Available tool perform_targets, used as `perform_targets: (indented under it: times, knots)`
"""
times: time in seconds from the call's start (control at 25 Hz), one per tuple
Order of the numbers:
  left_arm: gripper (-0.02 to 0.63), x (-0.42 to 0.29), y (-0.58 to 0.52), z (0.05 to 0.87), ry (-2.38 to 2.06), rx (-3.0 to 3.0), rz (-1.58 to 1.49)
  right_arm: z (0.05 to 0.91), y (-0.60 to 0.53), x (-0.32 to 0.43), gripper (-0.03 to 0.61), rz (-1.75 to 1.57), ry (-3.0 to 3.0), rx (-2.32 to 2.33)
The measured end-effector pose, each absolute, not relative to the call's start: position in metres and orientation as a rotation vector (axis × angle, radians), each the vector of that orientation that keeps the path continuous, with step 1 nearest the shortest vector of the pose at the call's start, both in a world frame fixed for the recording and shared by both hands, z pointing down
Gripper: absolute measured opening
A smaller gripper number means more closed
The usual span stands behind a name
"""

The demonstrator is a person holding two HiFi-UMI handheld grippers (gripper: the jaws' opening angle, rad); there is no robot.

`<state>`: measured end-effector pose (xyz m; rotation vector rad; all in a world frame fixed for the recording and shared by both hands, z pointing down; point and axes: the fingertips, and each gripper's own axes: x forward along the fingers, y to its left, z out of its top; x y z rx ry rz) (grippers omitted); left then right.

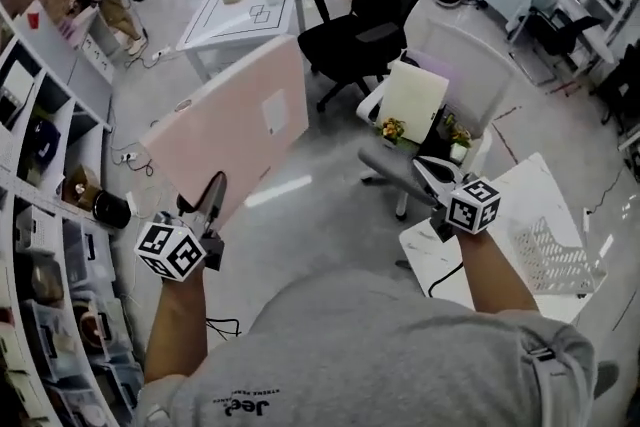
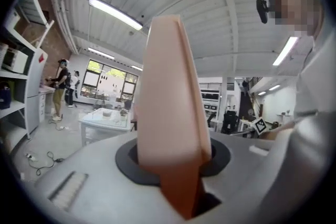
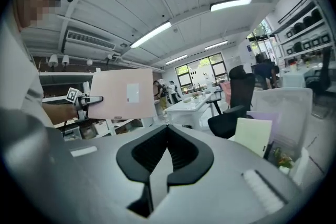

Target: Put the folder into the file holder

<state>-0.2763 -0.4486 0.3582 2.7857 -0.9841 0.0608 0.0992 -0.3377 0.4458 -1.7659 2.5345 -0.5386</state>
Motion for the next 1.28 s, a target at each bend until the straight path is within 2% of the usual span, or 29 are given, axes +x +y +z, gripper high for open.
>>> perform_targets:
  times: [0.4,0.84,1.08,1.28]
  knots:
    - [0.181,-0.02,-0.449,0.318,-0.212,3.042,0.143,0.447,-0.186,0.243,0.003,-0.487,2.051,-2.229]
    - [0.18,0.239,-0.298,0.283,0.728,3.156,0.322,0.451,0.024,0.327,0.003,-0.447,1.524,-2.528]
    - [0.178,0.34,-0.175,0.296,1.318,3.158,0.434,0.471,0.127,0.341,0.003,-0.472,1.292,-2.617]
    - [0.178,0.388,-0.091,0.318,1.736,3.094,0.572,0.481,0.194,0.349,0.003,-0.483,1.12,-2.66]
